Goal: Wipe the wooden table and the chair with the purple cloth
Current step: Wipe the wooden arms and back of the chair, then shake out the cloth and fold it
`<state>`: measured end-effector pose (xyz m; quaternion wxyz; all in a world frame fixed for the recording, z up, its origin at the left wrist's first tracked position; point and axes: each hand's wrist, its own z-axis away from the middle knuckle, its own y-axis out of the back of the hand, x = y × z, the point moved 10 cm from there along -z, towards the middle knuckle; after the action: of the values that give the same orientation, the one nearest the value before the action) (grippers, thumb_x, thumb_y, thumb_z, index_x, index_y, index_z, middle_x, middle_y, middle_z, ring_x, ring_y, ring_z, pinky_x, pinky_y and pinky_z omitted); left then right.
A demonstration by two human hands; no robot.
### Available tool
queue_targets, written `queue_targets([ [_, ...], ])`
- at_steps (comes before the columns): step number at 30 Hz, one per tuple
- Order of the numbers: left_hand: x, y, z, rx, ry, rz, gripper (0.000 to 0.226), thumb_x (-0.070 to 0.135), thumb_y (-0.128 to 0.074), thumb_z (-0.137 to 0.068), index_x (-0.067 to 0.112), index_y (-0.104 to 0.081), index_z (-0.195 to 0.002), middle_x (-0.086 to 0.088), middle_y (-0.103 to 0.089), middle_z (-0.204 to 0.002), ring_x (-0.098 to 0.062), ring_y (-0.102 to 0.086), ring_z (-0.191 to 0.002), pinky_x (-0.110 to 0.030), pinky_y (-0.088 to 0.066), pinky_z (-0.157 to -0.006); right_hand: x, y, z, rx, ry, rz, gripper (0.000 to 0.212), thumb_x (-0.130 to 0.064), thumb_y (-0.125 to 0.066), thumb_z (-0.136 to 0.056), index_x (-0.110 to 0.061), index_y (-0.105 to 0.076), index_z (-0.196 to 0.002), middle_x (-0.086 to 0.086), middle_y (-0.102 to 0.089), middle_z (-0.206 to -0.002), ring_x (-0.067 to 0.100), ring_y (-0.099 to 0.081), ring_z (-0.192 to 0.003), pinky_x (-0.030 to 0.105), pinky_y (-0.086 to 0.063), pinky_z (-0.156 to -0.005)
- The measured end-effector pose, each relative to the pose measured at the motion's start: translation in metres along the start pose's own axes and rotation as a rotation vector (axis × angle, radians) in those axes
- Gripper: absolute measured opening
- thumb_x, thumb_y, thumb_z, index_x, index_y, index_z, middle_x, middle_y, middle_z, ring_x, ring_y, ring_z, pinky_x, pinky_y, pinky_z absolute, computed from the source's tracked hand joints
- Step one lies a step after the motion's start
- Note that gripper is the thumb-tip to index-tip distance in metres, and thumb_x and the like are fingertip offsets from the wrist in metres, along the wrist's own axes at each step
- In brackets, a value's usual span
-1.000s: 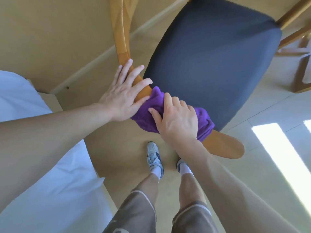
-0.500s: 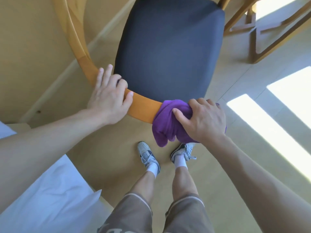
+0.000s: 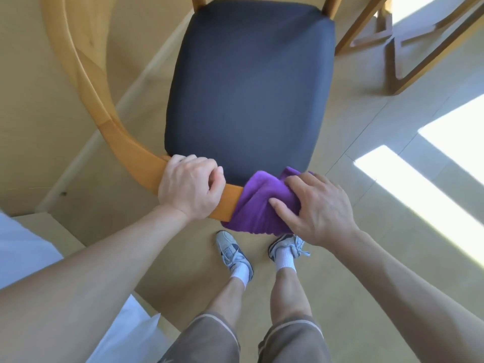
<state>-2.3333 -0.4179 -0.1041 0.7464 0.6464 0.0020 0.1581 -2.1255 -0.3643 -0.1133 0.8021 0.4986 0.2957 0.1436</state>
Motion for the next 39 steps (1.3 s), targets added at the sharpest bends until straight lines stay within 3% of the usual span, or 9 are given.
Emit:
queue_targets([
  [6,0.0,-0.007,0.0,-0.096,0.004,-0.036,0.037,0.036,-0.037,-0.096,0.019,-0.061,-0.075,0.003,-0.064,-0.076,-0.021,-0.057,-0.073,-0.041,-0.043,-0.08,0.009,-0.008,-0.006,-0.044,-0.32,-0.123,0.057,-0.065,-0.025,-0.095,-0.021,-0.05,-0.069,-0.005,-0.064,-0.083,0.028,-0.064,-0.085,0.033,-0.034,-0.062],
  [16,0.006,0.002,0.0,-0.073,-0.019,-0.071,0.043,0.028,-0.034,-0.092,0.013,-0.07,-0.073,-0.002,-0.07,-0.076,-0.027,-0.062,-0.072,-0.04,-0.043,-0.077,-0.076,-0.008,-0.032,-0.04,0.019,-0.153,0.043,-0.042,-0.032,-0.102,-0.016,-0.059,-0.08,0.006,-0.067,-0.079,0.032,-0.062,-0.074,0.039,-0.035,-0.067],
  [20,0.007,-0.001,0.0,-0.087,-0.011,-0.07,0.042,0.031,-0.037,-0.092,0.014,-0.071,-0.073,-0.001,-0.07,-0.077,-0.027,-0.062,-0.075,-0.041,-0.042,-0.08,-0.035,-0.01,0.02,-0.075,0.231,-0.042,0.052,-0.048,-0.04,-0.102,-0.015,-0.053,-0.14,0.007,-0.059,-0.134,0.036,-0.053,-0.122,0.05,-0.042,-0.102],
  [24,0.005,-0.003,0.001,-0.133,0.004,-0.109,0.046,0.036,-0.036,-0.092,0.016,-0.072,-0.073,-0.001,-0.07,-0.077,-0.023,-0.061,-0.074,-0.041,-0.044,-0.082,0.0,-0.014,0.03,-0.186,0.049,-0.168,0.06,-0.061,-0.04,-0.097,-0.034,-0.037,-0.15,0.002,-0.037,-0.157,0.041,-0.035,-0.14,0.062,-0.032,-0.111],
  [28,0.007,-0.007,-0.005,-0.308,0.124,-0.189,0.064,0.047,-0.019,-0.095,0.018,-0.072,-0.074,-0.002,-0.069,-0.079,-0.023,-0.061,-0.078,-0.041,-0.045,-0.088,-0.015,-0.021,0.018,-0.249,-0.209,-0.194,0.063,-0.052,-0.049,-0.091,-0.023,-0.039,-0.145,0.009,-0.037,-0.151,0.042,-0.031,-0.136,0.06,-0.031,-0.11],
  [31,-0.003,-0.023,0.0,-0.693,0.466,0.034,0.093,0.078,0.007,-0.084,0.034,-0.076,-0.091,0.001,-0.067,-0.106,-0.029,-0.055,-0.107,-0.047,-0.035,-0.108,-0.043,-0.015,0.008,-0.25,-0.16,-0.168,0.055,-0.034,-0.052,-0.084,-0.013,-0.045,-0.134,0.008,-0.048,-0.135,0.038,-0.035,-0.133,0.063,-0.013,-0.117],
  [34,0.032,-0.033,0.007,-0.847,0.649,0.359,0.095,0.098,-0.021,-0.072,0.027,-0.077,-0.102,0.005,-0.068,-0.116,-0.024,-0.059,-0.115,-0.041,-0.042,-0.105,-0.048,-0.007,0.006,-0.231,-0.006,-0.247,0.056,-0.032,-0.054,-0.087,-0.012,-0.043,-0.138,0.004,-0.052,-0.138,0.028,-0.04,-0.134,0.049,-0.01,-0.123],
  [37,0.083,-0.033,0.001,-0.729,0.665,0.703,0.053,0.068,-0.062,-0.085,0.018,-0.078,-0.087,0.004,-0.077,-0.09,-0.016,-0.072,-0.088,-0.029,-0.055,-0.076,-0.022,0.008,0.02,-0.196,0.025,-0.516,0.066,-0.025,-0.058,-0.084,-0.018,-0.041,-0.148,-0.005,-0.047,-0.148,0.017,-0.037,-0.138,0.037,-0.022,-0.12],
  [39,0.11,-0.026,-0.001,-0.633,0.668,0.913,0.034,0.05,-0.074,-0.085,0.017,-0.076,-0.093,0.003,-0.078,-0.091,-0.017,-0.074,-0.088,-0.035,-0.058,-0.082,0.01,0.021,0.039,-0.156,-0.019,-0.72,0.071,-0.016,-0.054,-0.081,-0.032,-0.042,-0.149,-0.015,-0.04,-0.15,0.006,-0.04,-0.133,0.027,-0.042,-0.099],
])
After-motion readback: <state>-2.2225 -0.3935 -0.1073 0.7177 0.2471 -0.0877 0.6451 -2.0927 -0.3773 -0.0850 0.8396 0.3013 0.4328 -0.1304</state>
